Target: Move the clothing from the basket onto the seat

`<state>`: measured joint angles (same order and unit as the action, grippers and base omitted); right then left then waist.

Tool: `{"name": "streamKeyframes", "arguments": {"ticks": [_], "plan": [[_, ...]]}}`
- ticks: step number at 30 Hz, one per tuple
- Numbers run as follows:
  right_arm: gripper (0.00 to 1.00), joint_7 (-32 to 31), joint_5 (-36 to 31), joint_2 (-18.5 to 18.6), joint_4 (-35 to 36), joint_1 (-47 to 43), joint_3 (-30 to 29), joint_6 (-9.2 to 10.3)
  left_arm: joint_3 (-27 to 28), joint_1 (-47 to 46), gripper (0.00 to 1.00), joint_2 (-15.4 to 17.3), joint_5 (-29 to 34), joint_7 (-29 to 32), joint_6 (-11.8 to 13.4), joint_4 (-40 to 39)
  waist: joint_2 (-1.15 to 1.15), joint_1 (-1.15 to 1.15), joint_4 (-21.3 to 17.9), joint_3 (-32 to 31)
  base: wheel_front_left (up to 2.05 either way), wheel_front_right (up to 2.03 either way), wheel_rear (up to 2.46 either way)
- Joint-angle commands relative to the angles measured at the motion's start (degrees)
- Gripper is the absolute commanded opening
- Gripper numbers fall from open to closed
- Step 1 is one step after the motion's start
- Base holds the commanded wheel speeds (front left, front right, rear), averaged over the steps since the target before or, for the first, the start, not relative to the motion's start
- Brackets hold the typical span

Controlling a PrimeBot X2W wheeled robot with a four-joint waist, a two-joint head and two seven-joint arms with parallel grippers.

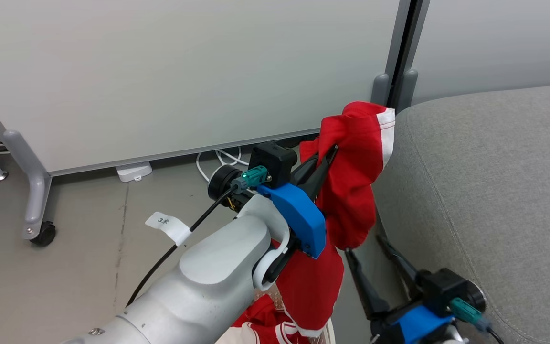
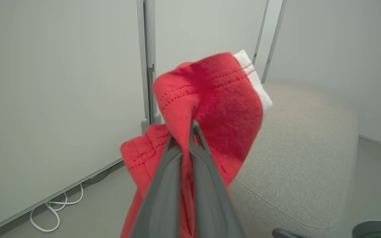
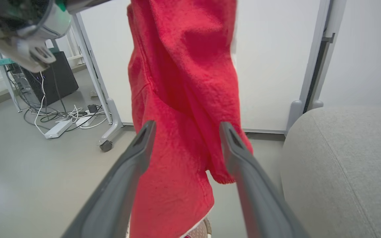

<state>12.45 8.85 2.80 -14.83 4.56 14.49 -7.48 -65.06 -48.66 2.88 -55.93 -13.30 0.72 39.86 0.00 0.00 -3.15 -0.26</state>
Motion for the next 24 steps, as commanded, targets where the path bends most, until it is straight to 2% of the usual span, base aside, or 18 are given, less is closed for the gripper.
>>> {"name": "streamKeyframes", "arguments": {"ticks": [1, 12, 19, 24], "plan": [[1.0, -0.74, 0.82, 0.17, -1.08, 1.78, 1.27, -0.03, -0.4, -1.45, 0.0, 0.02, -0.56, -0.46, 0.35, 0.21, 0.0, 0.0, -0.1, 0.08, 0.0, 0.0, 0.0], [1.0, -2.47, 6.12, 0.17, -11.29, 10.94, 8.38, -0.03, -3.66, -2.64, 0.0, 0.02, -2.64, -0.62, 0.46, 0.02, 0.0, 0.0, 0.33, 0.6, 0.0, 0.0, 0.0], [1.0, -0.94, 8.64, 0.13, -20.64, 17.53, 12.41, -0.03, -5.81, -3.62, 0.0, 0.02, -4.04, -0.13, 0.69, -0.65, 0.0, 0.0, 1.06, 0.83, 0.0, 0.0, 0.0], [1.0, -0.01, 9.2, 0.15, -24.18, 19.94, 13.6, -0.03, -6.75, -3.63, 0.0, 0.01, -4.46, -0.02, 0.86, -1.14, 0.0, 0.0, 1.48, 0.71, 0.0, 0.0, 0.0]]}}
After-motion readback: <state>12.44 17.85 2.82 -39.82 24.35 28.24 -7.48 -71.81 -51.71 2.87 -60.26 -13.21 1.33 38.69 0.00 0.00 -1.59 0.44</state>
